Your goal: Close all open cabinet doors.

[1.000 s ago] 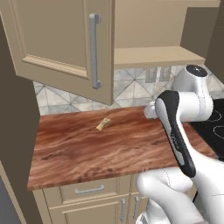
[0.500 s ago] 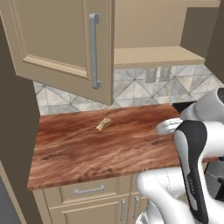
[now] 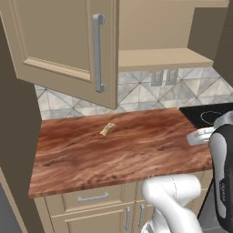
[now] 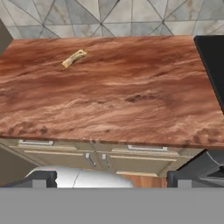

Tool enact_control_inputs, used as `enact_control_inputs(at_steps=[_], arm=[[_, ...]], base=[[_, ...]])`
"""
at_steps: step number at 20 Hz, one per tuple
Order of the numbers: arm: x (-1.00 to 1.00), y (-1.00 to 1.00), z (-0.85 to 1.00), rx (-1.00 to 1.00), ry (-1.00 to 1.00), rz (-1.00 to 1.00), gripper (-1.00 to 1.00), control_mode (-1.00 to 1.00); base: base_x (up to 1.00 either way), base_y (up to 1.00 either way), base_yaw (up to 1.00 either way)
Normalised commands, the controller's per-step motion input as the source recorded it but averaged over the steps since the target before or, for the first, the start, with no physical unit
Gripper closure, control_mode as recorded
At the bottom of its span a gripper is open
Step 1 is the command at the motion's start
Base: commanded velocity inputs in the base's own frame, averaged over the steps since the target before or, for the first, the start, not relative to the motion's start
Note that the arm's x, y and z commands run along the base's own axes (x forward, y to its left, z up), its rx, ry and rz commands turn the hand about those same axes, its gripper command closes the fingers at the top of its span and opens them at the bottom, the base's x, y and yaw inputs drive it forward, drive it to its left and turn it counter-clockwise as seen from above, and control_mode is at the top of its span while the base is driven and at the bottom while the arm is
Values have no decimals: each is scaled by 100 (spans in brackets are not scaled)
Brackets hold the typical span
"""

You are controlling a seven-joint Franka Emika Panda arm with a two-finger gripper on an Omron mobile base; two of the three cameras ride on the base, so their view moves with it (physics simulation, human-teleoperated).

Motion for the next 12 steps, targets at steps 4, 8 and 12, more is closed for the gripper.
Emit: enact_control_inputs(at_steps=[4,8,12], arm=[[-40,-70,-20,0,-18,0,-100,-100],[-42,-56,-10,0,-25,0,-100,-100],[-37,-50,-3,0,-29,1,-100,-100]], base=[[0,0,0],[0,0,0],[0,0,0]])
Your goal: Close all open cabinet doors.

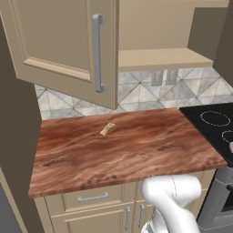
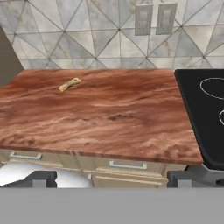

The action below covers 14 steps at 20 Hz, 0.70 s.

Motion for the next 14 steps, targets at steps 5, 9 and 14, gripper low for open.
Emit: enact_control_inputs(at_steps=[5,9,14], arm=[[-12,-52,0,0,-31,5,-100,-100],[16,-69,0,0,-32,10,-100,-100],[46,-73,1,0,-30,18,-100,-100]], base=[[0,0,0],[0,0,0],[0,0,0]])
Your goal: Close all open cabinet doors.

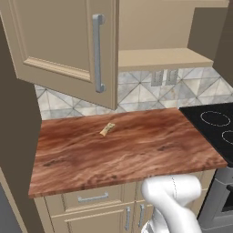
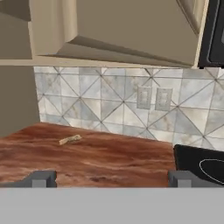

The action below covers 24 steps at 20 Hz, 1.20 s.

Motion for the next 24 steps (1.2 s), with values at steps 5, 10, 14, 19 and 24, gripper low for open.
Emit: enact_control_inputs(at_steps=[5,10,14,19,24], arm=[[51,-64,1,0,-31,26,-100,-100],[54,-57,0,0,-30,29,-100,-100],[57,-54,6,0,-28,28,-100,-100],[59,-39,17,0,-26,24,-100,-100],[56,-9,32,0,-23,15,-100,-100]], base=[[0,0,0],[0,0,0],[0,0,0],[0,0,0],[0,0,0]])
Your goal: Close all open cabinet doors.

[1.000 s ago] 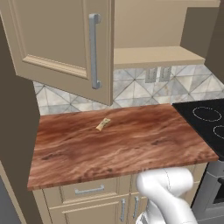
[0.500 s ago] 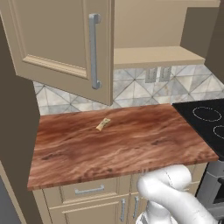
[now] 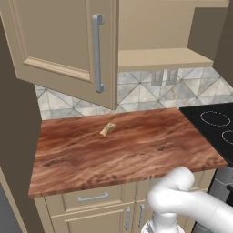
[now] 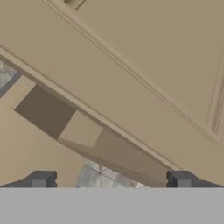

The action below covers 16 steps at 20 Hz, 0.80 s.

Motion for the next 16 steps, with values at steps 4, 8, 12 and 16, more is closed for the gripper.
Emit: enact_control_inputs(at_steps=[4,8,12,16], arm=[[37,16,34,-2,-21,6,-100,-100],[24,50,18,-10,-20,2,-100,-100],[12,68,8,-16,-20,0,-100,-100],[10,85,2,-20,-20,0,-100,-100]], base=[[0,0,0],[0,0,0],[0,0,0],[0,0,0]])
